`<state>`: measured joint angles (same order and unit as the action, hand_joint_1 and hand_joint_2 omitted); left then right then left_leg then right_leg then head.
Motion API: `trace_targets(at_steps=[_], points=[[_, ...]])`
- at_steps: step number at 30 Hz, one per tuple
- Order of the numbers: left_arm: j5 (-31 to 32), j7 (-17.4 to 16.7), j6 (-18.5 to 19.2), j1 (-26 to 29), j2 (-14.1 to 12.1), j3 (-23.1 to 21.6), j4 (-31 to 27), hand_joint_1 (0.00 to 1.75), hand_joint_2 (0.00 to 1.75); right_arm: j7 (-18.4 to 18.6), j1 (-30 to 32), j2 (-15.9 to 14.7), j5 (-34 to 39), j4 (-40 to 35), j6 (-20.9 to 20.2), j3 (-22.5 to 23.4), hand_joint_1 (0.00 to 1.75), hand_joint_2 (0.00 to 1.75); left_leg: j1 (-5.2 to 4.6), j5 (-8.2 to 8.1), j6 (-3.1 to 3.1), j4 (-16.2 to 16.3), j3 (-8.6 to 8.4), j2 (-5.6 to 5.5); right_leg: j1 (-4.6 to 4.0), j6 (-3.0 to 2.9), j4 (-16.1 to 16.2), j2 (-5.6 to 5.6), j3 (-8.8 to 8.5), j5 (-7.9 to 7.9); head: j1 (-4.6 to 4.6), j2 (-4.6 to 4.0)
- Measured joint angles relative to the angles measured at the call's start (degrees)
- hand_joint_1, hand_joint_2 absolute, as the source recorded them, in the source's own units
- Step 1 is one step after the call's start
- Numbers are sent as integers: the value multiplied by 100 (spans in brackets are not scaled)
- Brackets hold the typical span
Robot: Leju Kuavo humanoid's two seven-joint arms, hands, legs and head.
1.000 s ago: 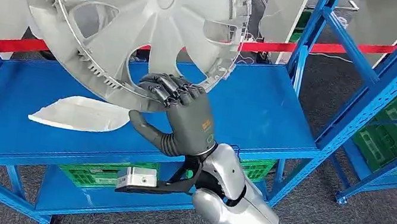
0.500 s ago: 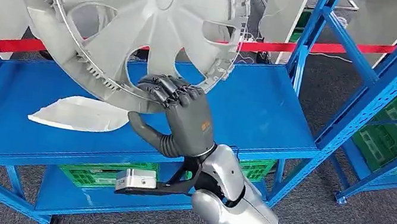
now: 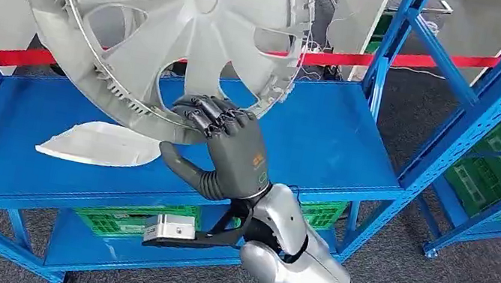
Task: Take the parts from the cabinet and place them on the table.
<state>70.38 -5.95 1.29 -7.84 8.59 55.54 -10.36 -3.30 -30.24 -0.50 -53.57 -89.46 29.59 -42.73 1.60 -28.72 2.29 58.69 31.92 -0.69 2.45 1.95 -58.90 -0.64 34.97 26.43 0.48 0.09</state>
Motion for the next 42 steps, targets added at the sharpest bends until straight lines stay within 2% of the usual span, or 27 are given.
trace_targets(at_steps=[3,5,6,7,9,11,12,13,15,16,17,19,21,23,25,26,27,28,30,31,32,36,37,38,40,41,42], points=[[0,-13,19,1,-2,26,0,0,175,4,-1,0,-48,0,-11,-15,175,175,-18,-9,-36,27,27,0,13,38,11,1,-1,-14,0,0],[0,-17,48,-3,0,28,0,0,175,9,-4,0,-94,0,-22,-15,175,175,-28,92,-111,-47,9,1,-2,118,72,-13,-21,-78,0,0],[-2,-15,55,-5,13,28,0,0,175,20,-2,-9,-111,0,-50,-18,175,175,26,150,-134,-115,-18,42,24,106,14,15,-6,8,9,0],[-2,-17,59,-3,22,31,0,0,175,31,-14,-11,-138,0,-77,-20,175,175,17,181,-182,-146,-2,48,-7,78,-222,39,103,241,22,0],[-2,-13,70,3,28,33,0,0,175,70,-2,-26,-164,0,-127,-31,175,175,0,193,-200,-124,48,66,-34,72,-1137,36,468,743,26,0],[-2,-13,72,10,31,37,0,0,175,101,4,-48,-168,2,-142,-46,175,175,-18,201,-204,-71,113,75,-40,72,-1717,37,676,903,24,0],[-2,-11,72,15,31,39,0,0,175,107,9,-55,-166,2,-149,-46,175,175,-17,203,-200,-38,149,75,-40,65,-1633,38,602,801,24,0],[-2,-11,72,15,33,50,0,0,175,105,9,-59,-166,2,-151,-48,175,175,-12,205,-194,11,193,74,-38,58,-1270,40,386,595,26,0],[-2,-7,72,10,37,72,-2,0,175,96,0,-59,-170,2,-151,-55,175,175,8,193,-147,119,277,68,-31,41,-221,52,-208,296,26,0],[-2,-4,72,9,33,72,-7,0,175,90,0,-59,-177,0,-153,-57,175,175,-13,208,-92,131,323,58,-78,6,-221,42,-233,390,20,0],[-4,-7,72,11,33,74,-7,0,175,92,-2,-61,-186,0,-151,-61,175,175,-13,220,-55,136,327,42,-109,-46,-251,32,-176,269,31,0],[-6,-4,70,9,35,83,-9,0,175,105,-6,-66,-184,0,-155,-61,175,175,-17,282,43,116,342,35,-122,-116,-218,26,-131,290,22,0],[-15,-7,76,17,24,113,-13,0,175,98,-13,-66,-192,0,-166,-61,175,175,8,261,113,126,365,33,-70,-242,-145,55,-97,188,26,0],[-17,-7,105,21,17,133,-15,0,175,98,-43,-63,-190,2,-184,-61,175,175,-4,-258,140,603,545,38,-73,-311,-127,60,-19,103,-2,0],[-17,-4,116,22,4,153,-17,0,175,101,-62,-63,-177,2,-212,-61,175,175,-5,-757,165,1488,824,39,-100,-332,-130,64,108,10,-15,0],[-17,-4,122,34,0,164,-17,0,175,98,-63,-63,-173,2,-227,-63,175,175,-7,-844,167,1779,879,39,-109,-330,-135,64,179,-41,-15,0],[-17,-4,122,45,-4,168,-17,0,175,103,-62,-63,-162,2,-240,-68,175,175,-7,-755,163,1787,796,39,-109,-317,-136,64,250,-95,-15,0],[-17,-2,122,52,-4,168,-17,0,175,107,-62,-63,-157,4,-243,-68,175,175,-7,-567,158,1557,611,40,-107,-301,-140,64,310,-145,-18,0],[-17,-2,125,48,-11,170,-20,0,175,107,-67,-63,-155,2,-243,-70,175,175,-1,-205,149,607,-32,42,-87,-236,-156,63,416,-235,-17,0],[-17,2,129,30,-5,170,-20,0,175,105,-71,-63,-155,2,-243,-70,175,175,6,-378,153,140,-288,39,-89,-194,-169,62,445,-276,-20,0],[-17,7,136,36,-2,170,-20,0,175,107,-76,-63,-153,2,-240,-70,175,175,-55,-343,81,83,-376,-1,-105,-149,-158,59,455,-324,-17,0],[-13,11,144,44,18,173,-17,0,175,125,-91,-68,-151,4,-249,-101,175,175,-45,-209,-138,58,-186,9,-95,5,-86,55,470,-493,-11,0],[2,11,157,33,26,173,-15,0,175,133,-95,-74,-153,4,-249,-107,175,175,-43,-150,-190,61,-158,40,-89,12,-189,59,527,-269,-11,0],[13,11,157,25,26,173,-15,0,175,153,-95,-77,-160,4,-249,-114,175,175,-48,-79,-234,61,-81,44,-91,18,-487,60,625,131,-4,0],[33,-4,157,31,24,173,-17,0,175,208,-91,-79,-168,4,-254,-127,175,175,-70,56,-260,73,96,53,-117,33,-1399,57,862,756,7,0],[35,-4,157,34,26,173,-15,0,175,223,-85,-83,-168,4,-254,-127,175,175,-87,118,-267,79,190,58,-130,25,-1778,57,924,858,9,0],[37,-4,157,37,26,173,-17,0,175,221,-79,-90,-170,4,-258,-127,175,175,-103,175,-272,88,274,62,-145,6,-1914,57,886,784,9,0]])
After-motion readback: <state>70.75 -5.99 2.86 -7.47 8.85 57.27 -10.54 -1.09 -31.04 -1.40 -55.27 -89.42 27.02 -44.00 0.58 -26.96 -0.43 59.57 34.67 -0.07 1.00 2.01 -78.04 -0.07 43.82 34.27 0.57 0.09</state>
